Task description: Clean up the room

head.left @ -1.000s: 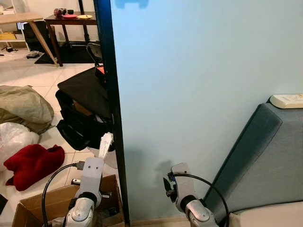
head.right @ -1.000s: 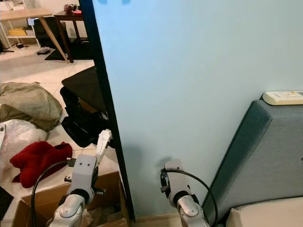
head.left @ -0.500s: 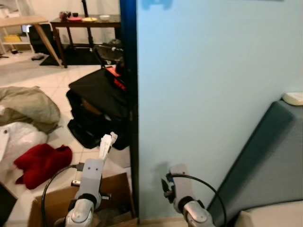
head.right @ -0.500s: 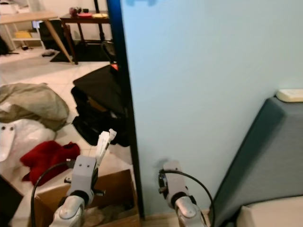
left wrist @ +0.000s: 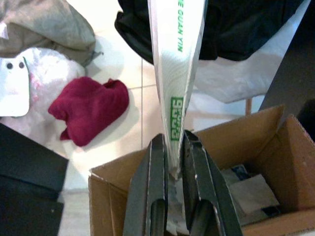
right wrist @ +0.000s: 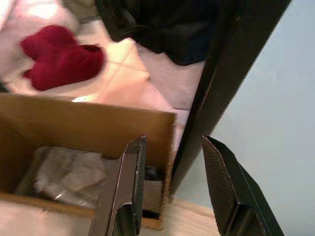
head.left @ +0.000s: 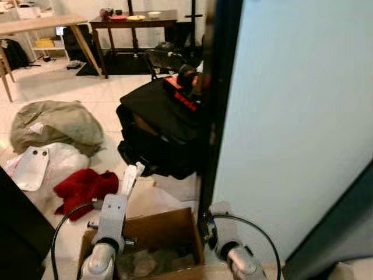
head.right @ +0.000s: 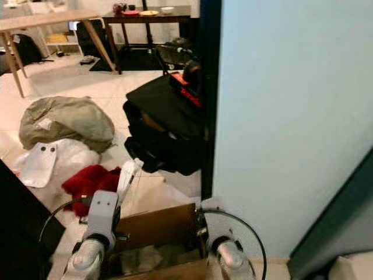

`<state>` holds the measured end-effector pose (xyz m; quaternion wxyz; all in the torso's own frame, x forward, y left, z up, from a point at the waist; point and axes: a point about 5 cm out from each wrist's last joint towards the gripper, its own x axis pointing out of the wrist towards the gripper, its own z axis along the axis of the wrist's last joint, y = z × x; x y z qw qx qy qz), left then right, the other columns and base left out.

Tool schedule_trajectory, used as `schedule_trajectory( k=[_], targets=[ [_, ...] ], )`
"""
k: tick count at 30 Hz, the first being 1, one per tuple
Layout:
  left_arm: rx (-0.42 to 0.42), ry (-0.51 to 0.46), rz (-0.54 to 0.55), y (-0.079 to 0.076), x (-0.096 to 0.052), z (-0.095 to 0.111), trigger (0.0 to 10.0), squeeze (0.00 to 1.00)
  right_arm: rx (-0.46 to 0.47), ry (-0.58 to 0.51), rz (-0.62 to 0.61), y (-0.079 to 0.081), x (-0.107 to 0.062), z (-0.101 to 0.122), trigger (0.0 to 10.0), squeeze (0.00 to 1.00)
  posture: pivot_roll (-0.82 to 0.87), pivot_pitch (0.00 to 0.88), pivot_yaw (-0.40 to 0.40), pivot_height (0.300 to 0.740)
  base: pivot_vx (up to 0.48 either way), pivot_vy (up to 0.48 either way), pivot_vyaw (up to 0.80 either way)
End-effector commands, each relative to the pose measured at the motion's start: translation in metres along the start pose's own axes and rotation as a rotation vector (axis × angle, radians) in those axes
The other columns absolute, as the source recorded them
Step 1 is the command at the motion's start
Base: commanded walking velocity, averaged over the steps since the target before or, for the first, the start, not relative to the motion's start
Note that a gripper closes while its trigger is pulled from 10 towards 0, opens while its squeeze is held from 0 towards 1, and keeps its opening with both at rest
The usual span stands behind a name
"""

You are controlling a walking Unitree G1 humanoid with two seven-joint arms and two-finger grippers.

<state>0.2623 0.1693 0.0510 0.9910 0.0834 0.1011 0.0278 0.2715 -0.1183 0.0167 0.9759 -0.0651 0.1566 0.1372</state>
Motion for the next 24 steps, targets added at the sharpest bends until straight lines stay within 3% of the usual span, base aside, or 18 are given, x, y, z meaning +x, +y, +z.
schedule_trajectory(
  k=[1, 15, 24],
  targets=[
    [0.011, 0.021, 0.0, 0.0029, -0.0016, -0.0043, 10.0, 0.0, 0.007, 0.008, 0.011, 0.0053, -0.0009, -0.0034, 10.0, 0.0, 0.01, 0.076, -0.006, 0.74, 0.0, 0.0, 0.0],
    [0.034, 0.083, -0.008, 0.0029, -0.002, -0.0102, 10.0, 0.0, 0.009, 0.007, 0.003, 0.0039, -0.001, -0.0033, 10.0, 0.0, 0.01, 0.08, -0.005, 0.74, 0.0, -0.37, 0.0],
    [0.048, 0.069, 0.011, -0.0006, 0.0016, -0.0073, 10.0, 0.0, 0.0, 0.002, 0.018, 0.0042, 0.0024, 0.0006, 10.0, 0.0, 0.01, 0.092, -0.005, 0.74, 0.0, 0.0, 0.0]
  ],
)
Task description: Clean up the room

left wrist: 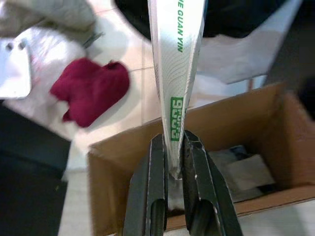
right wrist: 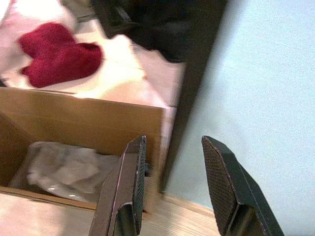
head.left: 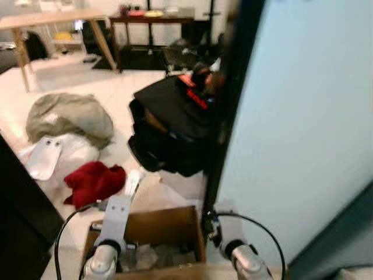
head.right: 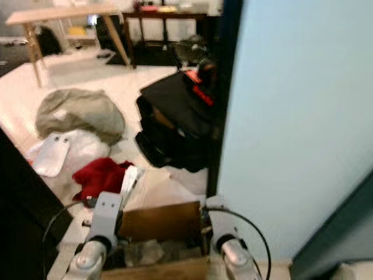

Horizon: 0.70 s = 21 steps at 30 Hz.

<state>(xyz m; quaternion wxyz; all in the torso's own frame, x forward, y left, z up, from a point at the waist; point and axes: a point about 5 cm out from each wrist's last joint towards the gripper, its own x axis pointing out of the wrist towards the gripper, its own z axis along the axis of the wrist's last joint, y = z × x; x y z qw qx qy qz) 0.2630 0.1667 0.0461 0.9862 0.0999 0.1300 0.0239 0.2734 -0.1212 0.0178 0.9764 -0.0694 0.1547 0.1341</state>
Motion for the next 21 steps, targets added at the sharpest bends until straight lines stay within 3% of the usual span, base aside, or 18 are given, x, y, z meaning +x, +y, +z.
schedule_trajectory(
  k=[1, 8, 11, 13, 15, 18, 20, 21],
  targets=[
    [0.012, 0.013, 0.021, 0.003, 0.0, -0.003, 10.0, 0.0, 0.008, 0.005, 0.026, 0.008, 0.002, -0.001, 10.0, 0.0, 0.01, 0.092, -0.005, 0.74, 0.0, 0.0, 0.0],
    [0.028, 0.042, 0.044, 0.007, 0.003, -0.006, 10.0, 0.0, -0.017, 0.04, 0.09, 0.01, 0.01, 0.004, 10.0, 0.0, 0.01, 0.104, -0.01, 0.74, 0.0, 0.0, 0.0],
    [0.087, 0.055, 0.015, 0.008, 0.006, -0.008, 10.0, 0.0, -0.055, 0.095, 0.159, 0.014, 0.015, 0.003, 10.0, 0.0, 0.01, 0.111, -0.012, 0.74, 0.0, 0.0, 0.0],
    [0.188, 0.087, -0.042, 0.008, 0.007, -0.014, 10.0, 0.0, -0.129, 0.151, 0.222, 0.016, 0.019, 0.0, 10.0, 0.0, 0.01, 0.136, -0.017, 0.74, 0.0, 0.0, 0.0],
    [0.229, 0.105, -0.06, 0.009, 0.008, -0.017, 10.0, 0.0, -0.157, 0.167, 0.239, 0.017, 0.021, 0.0, 10.0, 0.0, 0.01, 0.142, -0.019, 0.74, 0.0, 0.0, 0.0],
    [0.33, 0.15, -0.064, 0.019, 0.01, -0.025, 10.0, 0.0, -0.216, 0.197, 0.269, 0.017, 0.024, 0.0, 10.0, 0.0, 0.0, 0.159, -0.023, 0.74, 0.0, 0.0, 0.0],
    [0.33, 0.15, -0.064, 0.019, 0.01, -0.025, 10.0, 0.0, -0.216, 0.197, 0.269, 0.017, 0.024, 0.0, 10.0, 0.0, 0.0, 0.159, -0.023, 0.74, 0.0, 0.0, 0.0],
    [0.374, 0.179, -0.037, 0.028, 0.01, -0.029, 10.0, 0.0, -0.238, 0.209, 0.275, 0.017, 0.026, 0.001, 10.0, 0.0, 0.01, 0.168, -0.03, 0.74, 0.0, 0.0, 0.0]
  ],
)
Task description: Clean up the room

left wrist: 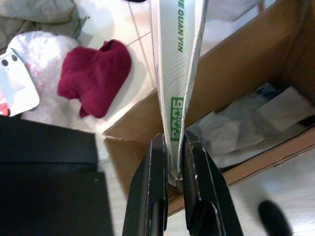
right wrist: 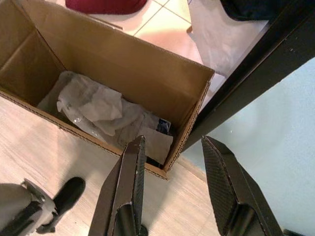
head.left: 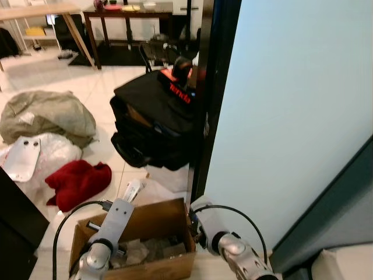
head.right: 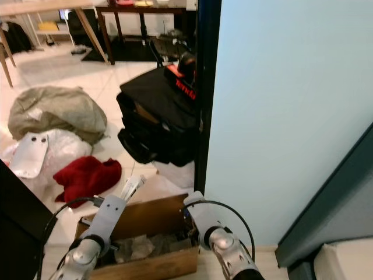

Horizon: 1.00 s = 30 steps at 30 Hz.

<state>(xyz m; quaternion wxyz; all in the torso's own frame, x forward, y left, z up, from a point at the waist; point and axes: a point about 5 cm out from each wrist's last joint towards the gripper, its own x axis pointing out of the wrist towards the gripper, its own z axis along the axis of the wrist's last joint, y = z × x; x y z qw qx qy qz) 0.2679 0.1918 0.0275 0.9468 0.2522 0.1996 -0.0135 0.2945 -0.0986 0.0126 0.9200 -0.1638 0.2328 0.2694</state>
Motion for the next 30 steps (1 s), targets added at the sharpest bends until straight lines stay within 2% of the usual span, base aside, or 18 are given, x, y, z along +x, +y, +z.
schedule_trajectory(
  k=[1, 2, 7, 8, 11, 17, 19, 21, 23, 25, 28, 30],
  targets=[
    [0.075, 0.092, 0.036, 0.013, 0.0, -0.018, 10.0, 0.0, -0.033, 0.034, 0.012, 0.0, 0.002, -0.002, 10.0, 0.0, 0.01, 0.17, -0.034, 0.74, 0.0, 0.0, 0.0],
    [0.088, 0.125, 0.072, 0.022, -0.001, -0.024, 10.0, 0.0, -0.039, 0.03, 0.009, -0.002, 0.003, 0.0, 10.0, 0.0, 0.02, 0.171, -0.044, 0.74, 0.0, 0.0, 0.0],
    [0.089, 0.152, 0.124, 0.034, -0.003, -0.03, 10.0, 0.0, -0.037, 0.02, 0.005, -0.004, 0.003, 0.003, 10.0, 0.0, 0.02, 0.165, -0.055, 0.74, 0.0, 0.0, 0.0],
    [0.069, 0.154, 0.145, 0.038, -0.004, -0.031, 10.0, 0.0, -0.038, 0.018, 0.006, -0.004, 0.004, 0.004, 10.0, 0.0, 0.02, 0.163, -0.058, 0.74, 0.0, 0.0, 0.0],
    [0.056, 0.157, 0.169, 0.045, -0.005, -0.033, 10.0, 0.0, -0.039, 0.018, 0.008, -0.005, 0.005, 0.005, 10.0, 0.0, 0.03, 0.158, -0.064, 0.74, 0.0, 0.0, 0.0],
    [0.048, 0.165, 0.168, 0.047, -0.005, -0.036, 10.0, 0.0, -0.03, 0.004, 0.006, -0.006, 0.005, 0.007, 10.0, 0.0, 0.03, 0.142, -0.066, 0.74, 0.0, 0.0, 0.0],
    [0.043, 0.16, 0.156, 0.045, -0.004, -0.036, 10.0, 0.0, -0.028, -0.011, 0.007, -0.007, 0.005, 0.008, 10.0, 0.0, 0.03, 0.14, -0.065, 0.74, 0.0, 0.0, 0.0],
    [0.059, 0.119, 0.091, 0.034, 0.003, -0.028, 10.0, 0.0, 0.002, -0.077, 0.012, -0.01, 0.004, 0.016, 10.0, 0.0, 0.02, 0.143, -0.061, 0.74, 0.0, 0.0, 0.0],
    [0.059, 0.119, 0.091, 0.034, 0.003, -0.028, 10.0, 0.0, 0.002, -0.077, 0.012, -0.01, 0.004, 0.016, 10.0, 0.0, 0.02, 0.143, -0.061, 0.74, 0.0, 0.0, 0.0],
    [0.08, 0.103, 0.065, 0.029, 0.007, -0.025, 10.0, 0.0, 0.016, -0.096, 0.025, -0.01, 0.003, 0.018, 10.0, 0.0, 0.01, 0.146, -0.058, 0.74, 0.0, 0.0, 0.0],
    [0.155, 0.079, -0.022, 0.015, 0.02, -0.015, 10.0, 0.0, 0.01, -0.153, 0.082, -0.01, -0.005, 0.021, 10.0, 0.0, -0.03, 0.189, -0.037, 0.74, 0.0, 0.0, 0.0],
    [0.164, 0.084, -0.044, 0.01, 0.026, -0.011, 10.0, 0.0, 0.004, -0.178, 0.131, -0.006, -0.011, 0.02, 10.0, 0.0, -0.04, 0.203, -0.032, 0.74, 0.0, 0.0, 0.0]
  ],
)
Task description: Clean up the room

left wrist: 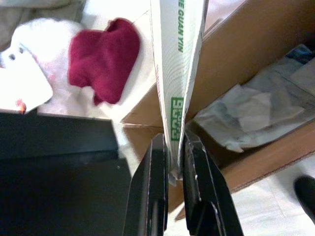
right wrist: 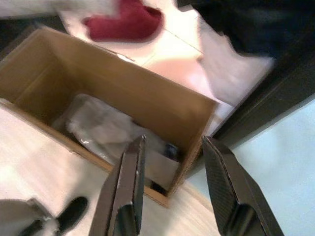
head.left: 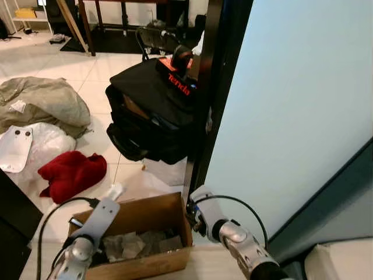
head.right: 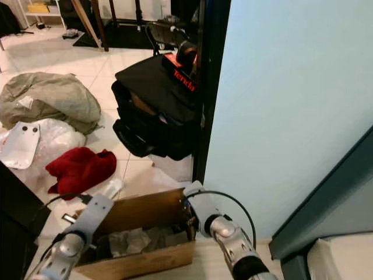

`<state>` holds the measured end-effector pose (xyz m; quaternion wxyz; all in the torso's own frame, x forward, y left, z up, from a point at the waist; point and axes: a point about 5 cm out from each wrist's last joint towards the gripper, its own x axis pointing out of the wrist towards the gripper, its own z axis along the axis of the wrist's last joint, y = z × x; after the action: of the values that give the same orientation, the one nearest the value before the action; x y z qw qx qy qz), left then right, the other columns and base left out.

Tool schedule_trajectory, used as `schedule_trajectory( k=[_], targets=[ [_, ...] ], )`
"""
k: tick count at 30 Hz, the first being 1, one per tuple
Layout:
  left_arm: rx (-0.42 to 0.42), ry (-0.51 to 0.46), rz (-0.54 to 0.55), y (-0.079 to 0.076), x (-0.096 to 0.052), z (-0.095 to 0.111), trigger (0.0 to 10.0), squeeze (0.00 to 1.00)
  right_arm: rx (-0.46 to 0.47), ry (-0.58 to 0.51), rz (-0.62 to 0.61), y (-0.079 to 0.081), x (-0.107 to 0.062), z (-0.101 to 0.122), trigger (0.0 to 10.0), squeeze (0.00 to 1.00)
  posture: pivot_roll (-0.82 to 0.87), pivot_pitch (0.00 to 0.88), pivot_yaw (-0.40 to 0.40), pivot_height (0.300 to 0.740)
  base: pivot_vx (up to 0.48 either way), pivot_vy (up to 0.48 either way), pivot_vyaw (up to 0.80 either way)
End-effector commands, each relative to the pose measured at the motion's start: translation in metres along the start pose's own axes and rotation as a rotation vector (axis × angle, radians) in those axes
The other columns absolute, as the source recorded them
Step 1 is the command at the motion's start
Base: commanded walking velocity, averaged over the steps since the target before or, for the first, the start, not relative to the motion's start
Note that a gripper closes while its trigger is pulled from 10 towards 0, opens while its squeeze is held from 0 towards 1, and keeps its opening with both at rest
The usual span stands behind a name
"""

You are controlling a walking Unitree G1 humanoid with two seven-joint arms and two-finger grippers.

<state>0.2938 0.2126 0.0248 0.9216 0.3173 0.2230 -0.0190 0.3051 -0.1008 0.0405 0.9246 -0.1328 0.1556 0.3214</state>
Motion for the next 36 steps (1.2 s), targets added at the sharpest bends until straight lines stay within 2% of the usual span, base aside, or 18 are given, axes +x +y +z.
schedule_trajectory(
  k=[1, 4, 7, 9, 16, 19, 24, 33, 36],
  targets=[
    [0.028, 0.027, -0.048, -0.011, 0.0, -0.007, 10.0, 0.0, 0.015, -0.001, 0.047, 0.007, -0.004, -0.005, 10.0, 0.0, -0.04, 0.203, -0.032, 0.74, 0.0, 0.0, 0.0],
    [0.057, 0.005, -0.058, -0.012, 0.006, 0.003, 10.0, 0.0, 0.02, -0.026, 0.079, 0.013, -0.015, -0.007, 10.0, 0.0, -0.09, 0.26, -0.012, 0.74, 0.0, 0.0, 0.0],
    [0.049, 0.005, -0.061, -0.012, 0.009, 0.007, 10.0, 0.0, 0.023, -0.035, 0.083, 0.014, -0.02, -0.008, 10.0, 0.0, -0.11, 0.279, -0.007, 0.74, 0.0, 0.0, 0.0],
    [0.041, -0.016, -0.083, -0.013, 0.013, 0.017, 10.0, 0.0, 0.039, -0.071, 0.103, 0.016, -0.031, -0.003, 10.0, 0.0, -0.13, 0.321, -0.001, 0.74, 0.0, 0.0, 0.0],
    [0.068, -0.051, -0.132, -0.018, 0.016, 0.025, 10.0, 0.0, 0.018, -0.109, 0.144, 0.023, -0.04, 0.011, 10.0, 0.0, -0.13, 0.382, -0.01, 0.74, 0.0, 0.0, 0.0],
    [0.06, -0.05, -0.132, -0.019, 0.016, 0.025, 10.0, 0.0, 0.015, -0.112, 0.157, 0.024, -0.041, 0.012, 10.0, 0.0, -0.13, 0.403, -0.019, 0.74, 0.0, 0.0, 0.0],
    [0.044, -0.052, -0.127, -0.017, 0.017, 0.023, 10.0, 0.0, -0.031, -0.115, 0.288, 0.036, -0.042, 0.019, 10.0, 0.0, -0.14, 0.444, -0.05, 0.74, 0.0, 0.0, 0.0],
    [0.054, -0.059, -0.108, -0.008, 0.018, 0.022, 10.0, 0.0, -0.098, -0.054, 0.387, 0.043, -0.043, 0.02, 10.0, 0.0, -0.12, 0.45, -0.067, 0.74, 0.0, 0.0, 0.0],
    [0.051, -0.059, -0.102, -0.004, 0.019, 0.02, 10.0, 0.0, -0.152, -0.044, 0.416, 0.042, -0.043, 0.019, 10.0, 0.0, -0.11, 0.446, -0.07, 0.74, 0.0, 0.0, 0.0]
  ],
)
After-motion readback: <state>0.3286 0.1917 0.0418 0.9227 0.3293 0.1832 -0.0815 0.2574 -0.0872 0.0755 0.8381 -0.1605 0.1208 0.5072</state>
